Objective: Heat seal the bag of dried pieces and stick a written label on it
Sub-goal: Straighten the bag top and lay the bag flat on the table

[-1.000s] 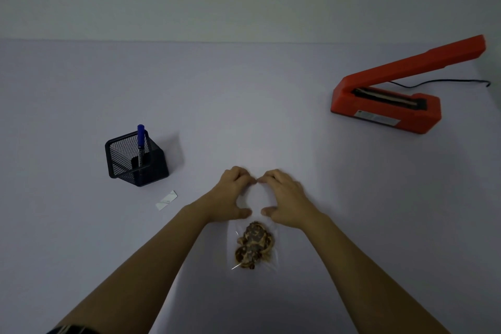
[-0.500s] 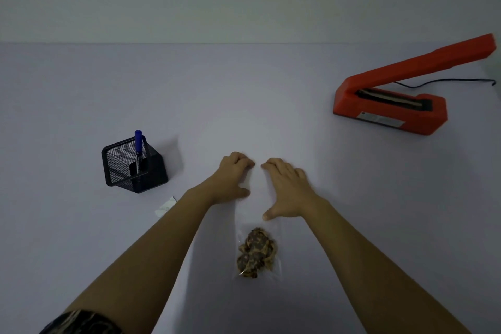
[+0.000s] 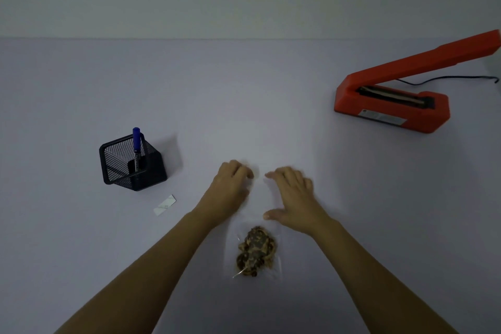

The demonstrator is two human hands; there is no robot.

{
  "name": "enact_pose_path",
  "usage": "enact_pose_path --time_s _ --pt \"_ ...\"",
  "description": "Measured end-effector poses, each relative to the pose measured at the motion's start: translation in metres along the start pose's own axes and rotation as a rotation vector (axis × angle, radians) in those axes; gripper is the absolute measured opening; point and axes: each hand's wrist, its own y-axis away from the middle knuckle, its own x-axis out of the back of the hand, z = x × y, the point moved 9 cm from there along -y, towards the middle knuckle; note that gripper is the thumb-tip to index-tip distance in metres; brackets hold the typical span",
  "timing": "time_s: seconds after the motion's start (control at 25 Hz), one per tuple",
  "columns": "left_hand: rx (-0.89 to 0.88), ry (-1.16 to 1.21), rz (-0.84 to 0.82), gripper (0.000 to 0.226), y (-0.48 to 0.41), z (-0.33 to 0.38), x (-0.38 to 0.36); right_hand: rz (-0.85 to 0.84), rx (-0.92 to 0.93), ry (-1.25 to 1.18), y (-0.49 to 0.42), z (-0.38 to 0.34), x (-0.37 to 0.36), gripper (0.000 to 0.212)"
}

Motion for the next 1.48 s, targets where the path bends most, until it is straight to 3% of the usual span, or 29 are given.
enact_pose_path --time_s 0.12,0.2,0.28,0.56,0.68,0.76,0.92,1.0,1.24,1.48 --pt "-0.119 -0.075 0.039 0.012 0.023 0.009 -0.014 0.037 0.166 -0.128 0.011 -0.015 -0.010 0.027" --pt "-0.095 -0.044 0.033 0.012 0.025 0.003 -0.016 0.040 0.211 -0.171 0.014 -0.018 -0.015 0.013" --pt "-0.095 0.001 -0.002 0.011 0.024 0.001 -0.015 0.037 0.184 -0.194 0.013 -0.015 -0.018 0.020" --pt "-0.031 0.026 -0.175 0.061 0.016 -0.004 -0.015 -0.085 0.044 -0.086 -0.002 -0.007 -0.018 0.067" --pt "-0.021 0.063 -0.218 0.076 0.019 -0.003 -0.016 -0.060 0.035 -0.068 -0.002 -0.009 -0.011 0.060" --pt "-0.049 0.024 -0.186 0.071 0.028 -0.002 -0.013 -0.021 0.056 -0.065 0.003 -0.011 -0.009 0.045" --pt "-0.166 -0.015 -0.082 0.024 0.044 0.013 -0.015 0.053 0.167 -0.028 0.011 -0.014 -0.011 0.020" --pt "-0.197 0.032 -0.105 0.022 0.048 0.020 -0.022 0.040 0.245 -0.070 0.014 -0.022 -0.013 0.009" --pt "-0.139 0.112 -0.207 0.032 0.042 0.014 -0.026 0.029 0.205 -0.121 0.015 -0.021 -0.018 0.016" --pt "-0.034 0.074 -0.312 0.058 0.024 0.004 -0.022 -0.068 0.131 -0.065 0.001 -0.017 -0.016 0.052"
